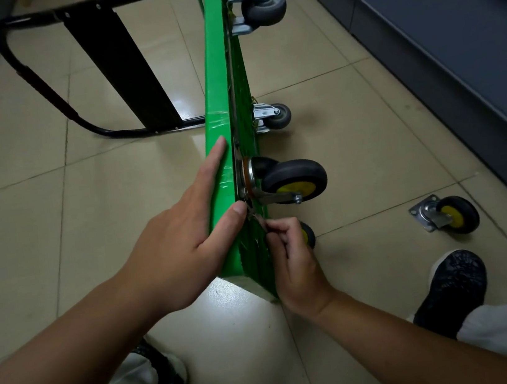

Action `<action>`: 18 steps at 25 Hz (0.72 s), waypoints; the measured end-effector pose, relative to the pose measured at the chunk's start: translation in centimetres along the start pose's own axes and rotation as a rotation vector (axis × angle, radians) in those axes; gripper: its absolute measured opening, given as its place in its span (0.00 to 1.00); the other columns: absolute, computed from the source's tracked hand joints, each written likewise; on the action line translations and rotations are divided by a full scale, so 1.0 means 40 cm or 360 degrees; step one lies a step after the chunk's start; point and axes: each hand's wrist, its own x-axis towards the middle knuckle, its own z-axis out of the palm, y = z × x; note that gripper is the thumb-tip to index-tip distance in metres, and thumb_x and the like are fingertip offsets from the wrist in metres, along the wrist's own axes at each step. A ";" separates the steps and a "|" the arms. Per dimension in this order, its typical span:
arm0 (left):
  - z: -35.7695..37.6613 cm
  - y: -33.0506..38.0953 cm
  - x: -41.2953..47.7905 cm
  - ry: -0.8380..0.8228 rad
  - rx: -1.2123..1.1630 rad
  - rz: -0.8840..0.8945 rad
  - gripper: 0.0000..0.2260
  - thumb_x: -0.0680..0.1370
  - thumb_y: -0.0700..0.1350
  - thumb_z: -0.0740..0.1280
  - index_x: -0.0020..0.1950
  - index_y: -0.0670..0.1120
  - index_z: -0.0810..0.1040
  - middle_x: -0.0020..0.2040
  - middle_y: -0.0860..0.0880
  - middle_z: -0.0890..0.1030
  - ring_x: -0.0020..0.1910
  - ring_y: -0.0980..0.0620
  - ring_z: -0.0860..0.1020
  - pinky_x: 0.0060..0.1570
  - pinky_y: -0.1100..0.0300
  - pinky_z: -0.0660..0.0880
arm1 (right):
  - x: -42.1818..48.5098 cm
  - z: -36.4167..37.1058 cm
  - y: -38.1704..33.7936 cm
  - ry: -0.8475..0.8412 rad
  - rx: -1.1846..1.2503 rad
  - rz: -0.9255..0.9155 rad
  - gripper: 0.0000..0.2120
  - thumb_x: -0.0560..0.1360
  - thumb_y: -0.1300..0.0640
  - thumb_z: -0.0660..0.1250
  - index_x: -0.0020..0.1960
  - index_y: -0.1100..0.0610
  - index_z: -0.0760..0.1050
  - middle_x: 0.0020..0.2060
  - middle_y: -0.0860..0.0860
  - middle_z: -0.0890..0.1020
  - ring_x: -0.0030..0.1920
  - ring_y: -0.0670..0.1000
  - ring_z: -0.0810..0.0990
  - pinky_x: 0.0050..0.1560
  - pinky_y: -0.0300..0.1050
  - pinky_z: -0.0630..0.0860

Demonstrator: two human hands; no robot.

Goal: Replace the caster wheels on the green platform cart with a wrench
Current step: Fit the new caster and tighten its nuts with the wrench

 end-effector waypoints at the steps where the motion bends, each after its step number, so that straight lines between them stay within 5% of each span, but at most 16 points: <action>1: 0.000 0.000 0.000 -0.0001 0.0002 -0.0005 0.31 0.78 0.64 0.51 0.76 0.73 0.37 0.55 0.58 0.70 0.38 0.65 0.75 0.37 0.67 0.66 | 0.006 -0.006 0.005 0.0008 -0.0050 -0.0019 0.12 0.84 0.55 0.55 0.58 0.37 0.69 0.51 0.31 0.79 0.53 0.38 0.80 0.49 0.35 0.77; 7: 0.010 -0.005 -0.001 0.0026 -0.0070 -0.0025 0.31 0.78 0.64 0.51 0.76 0.74 0.38 0.58 0.58 0.71 0.41 0.62 0.76 0.39 0.64 0.68 | 0.045 -0.023 0.022 -0.0137 -0.0255 0.0033 0.13 0.84 0.52 0.55 0.55 0.31 0.64 0.48 0.42 0.80 0.50 0.47 0.82 0.47 0.53 0.80; 11: 0.011 0.000 0.002 0.0043 -0.0035 -0.0035 0.31 0.78 0.64 0.51 0.77 0.73 0.39 0.54 0.57 0.71 0.38 0.63 0.75 0.37 0.67 0.66 | 0.014 0.006 -0.006 -0.0158 -0.0059 0.0069 0.09 0.84 0.50 0.54 0.53 0.34 0.65 0.45 0.36 0.79 0.45 0.41 0.79 0.42 0.39 0.75; 18: 0.011 0.000 0.004 0.0027 -0.0037 -0.0031 0.31 0.77 0.64 0.51 0.78 0.71 0.39 0.60 0.56 0.73 0.39 0.59 0.75 0.38 0.66 0.67 | -0.035 0.022 -0.072 -0.0023 0.0161 0.0155 0.07 0.85 0.59 0.55 0.51 0.48 0.67 0.41 0.36 0.79 0.42 0.39 0.77 0.40 0.33 0.72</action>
